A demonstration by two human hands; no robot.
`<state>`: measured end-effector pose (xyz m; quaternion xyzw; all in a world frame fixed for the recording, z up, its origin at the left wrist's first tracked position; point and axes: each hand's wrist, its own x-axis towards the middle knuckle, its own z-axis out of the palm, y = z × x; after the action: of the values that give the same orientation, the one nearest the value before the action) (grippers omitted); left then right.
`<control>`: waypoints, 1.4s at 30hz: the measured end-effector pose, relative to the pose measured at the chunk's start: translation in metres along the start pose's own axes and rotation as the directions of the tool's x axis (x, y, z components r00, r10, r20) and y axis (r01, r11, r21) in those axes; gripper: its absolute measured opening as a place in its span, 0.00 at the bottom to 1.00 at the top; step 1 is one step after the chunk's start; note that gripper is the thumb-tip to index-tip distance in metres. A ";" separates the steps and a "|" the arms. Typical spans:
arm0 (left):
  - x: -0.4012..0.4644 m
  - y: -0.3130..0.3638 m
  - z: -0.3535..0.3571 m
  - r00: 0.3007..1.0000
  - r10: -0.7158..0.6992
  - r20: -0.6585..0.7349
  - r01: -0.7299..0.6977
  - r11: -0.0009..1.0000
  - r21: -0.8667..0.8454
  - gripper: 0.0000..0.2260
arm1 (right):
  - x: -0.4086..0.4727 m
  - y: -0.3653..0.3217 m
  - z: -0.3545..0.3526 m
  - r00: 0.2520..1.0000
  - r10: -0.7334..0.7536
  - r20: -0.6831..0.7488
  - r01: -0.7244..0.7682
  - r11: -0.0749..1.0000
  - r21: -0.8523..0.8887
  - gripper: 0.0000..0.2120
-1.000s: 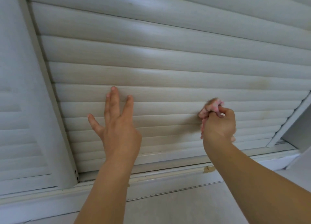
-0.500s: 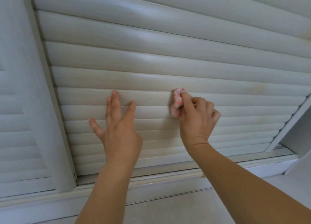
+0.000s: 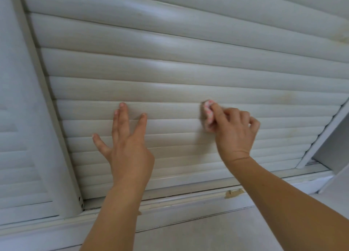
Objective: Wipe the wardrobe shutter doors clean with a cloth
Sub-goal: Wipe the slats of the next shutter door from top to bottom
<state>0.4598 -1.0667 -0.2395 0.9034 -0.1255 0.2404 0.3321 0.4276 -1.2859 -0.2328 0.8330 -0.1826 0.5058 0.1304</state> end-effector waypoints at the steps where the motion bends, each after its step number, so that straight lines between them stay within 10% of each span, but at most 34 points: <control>1: 0.000 0.000 0.000 1.000 0.000 0.002 0.000 1.000 0.000 0.39 | -0.001 0.011 0.001 0.998 0.062 0.024 -0.062 0.998 -0.011 0.20; 6: 0.000 0.003 -0.003 1.000 -0.019 0.015 0.019 1.000 0.001 0.38 | 0.000 0.003 0.005 0.977 0.211 0.033 -0.210 0.977 -0.040 0.19; 19: 0.000 0.007 -0.001 0.999 -0.041 -0.018 0.041 0.999 -0.031 0.38 | 0.010 -0.064 -0.013 0.962 -0.264 -0.068 0.270 0.958 0.093 0.21; 26: 0.000 0.006 -0.005 0.999 -0.029 0.032 0.028 1.000 0.012 0.37 | 0.000 -0.022 -0.010 0.999 -0.003 0.053 0.004 1.000 -0.013 0.24; 35: -0.002 0.014 0.002 0.997 -0.081 0.007 0.081 0.996 -0.044 0.30 | 0.007 -0.018 -0.011 0.987 -0.162 0.005 0.162 0.986 0.030 0.21; 42: -0.001 0.025 0.006 0.991 -0.131 0.017 0.131 0.991 -0.021 0.27 | 0.007 0.066 -0.007 0.954 0.150 0.259 -0.133 0.988 -0.082 0.24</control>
<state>0.4512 -1.0895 -0.2300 0.9078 -0.0712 0.2094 0.3563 0.3962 -1.3438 -0.2216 0.8731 -0.2735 0.3923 0.0947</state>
